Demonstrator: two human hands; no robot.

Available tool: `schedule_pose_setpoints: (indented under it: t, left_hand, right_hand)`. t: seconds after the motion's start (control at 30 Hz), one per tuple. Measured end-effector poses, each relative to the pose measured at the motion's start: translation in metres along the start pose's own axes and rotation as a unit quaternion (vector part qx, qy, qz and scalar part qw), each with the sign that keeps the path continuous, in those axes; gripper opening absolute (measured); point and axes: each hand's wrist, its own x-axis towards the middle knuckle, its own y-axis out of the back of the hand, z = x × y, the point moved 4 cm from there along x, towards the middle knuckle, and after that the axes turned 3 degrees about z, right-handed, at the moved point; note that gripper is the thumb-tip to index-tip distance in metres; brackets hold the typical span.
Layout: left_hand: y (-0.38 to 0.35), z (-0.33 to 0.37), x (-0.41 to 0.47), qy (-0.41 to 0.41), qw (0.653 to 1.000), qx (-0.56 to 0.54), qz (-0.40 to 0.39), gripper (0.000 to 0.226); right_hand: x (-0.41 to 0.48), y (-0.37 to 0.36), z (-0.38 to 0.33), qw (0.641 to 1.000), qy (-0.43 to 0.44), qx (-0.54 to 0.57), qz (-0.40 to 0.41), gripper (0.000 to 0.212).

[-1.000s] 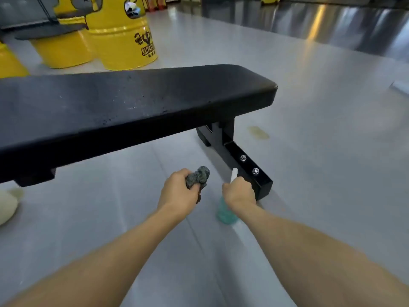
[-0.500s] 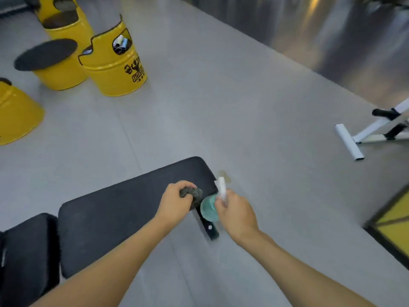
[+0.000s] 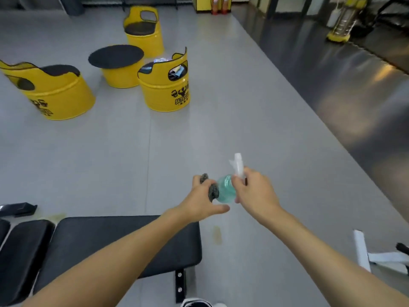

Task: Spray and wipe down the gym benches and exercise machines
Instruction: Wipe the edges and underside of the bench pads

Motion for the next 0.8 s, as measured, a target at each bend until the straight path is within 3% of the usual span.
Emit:
schedule_pose_setpoints:
  t: [0.2,0.4,0.63,0.8]
  left_hand:
    - [0.049,0.050,0.108,-0.026,0.995,0.026,0.098,0.080]
    - [0.110,0.044,0.219,0.027,0.975,0.001,0.221,0.090]
    - [0.212,0.003,0.257,0.179,0.908,-0.032,0.378,0.082]
    - [0.290,-0.049,0.250,0.270,0.829,-0.071,0.484,0.060]
  right_hand:
    - [0.130,0.040,-0.038,0.997,0.059,0.000,-0.051,0.024]
    - [0.276,0.030,-0.092,0.969,0.178,-0.008,-0.168,0.025]
    - [0.392,-0.033,-0.207,0.883,0.326,-0.008,-0.339,0.030]
    - [0.425,-0.111,-0.303,0.784,0.426,-0.013,-0.452,0.029]
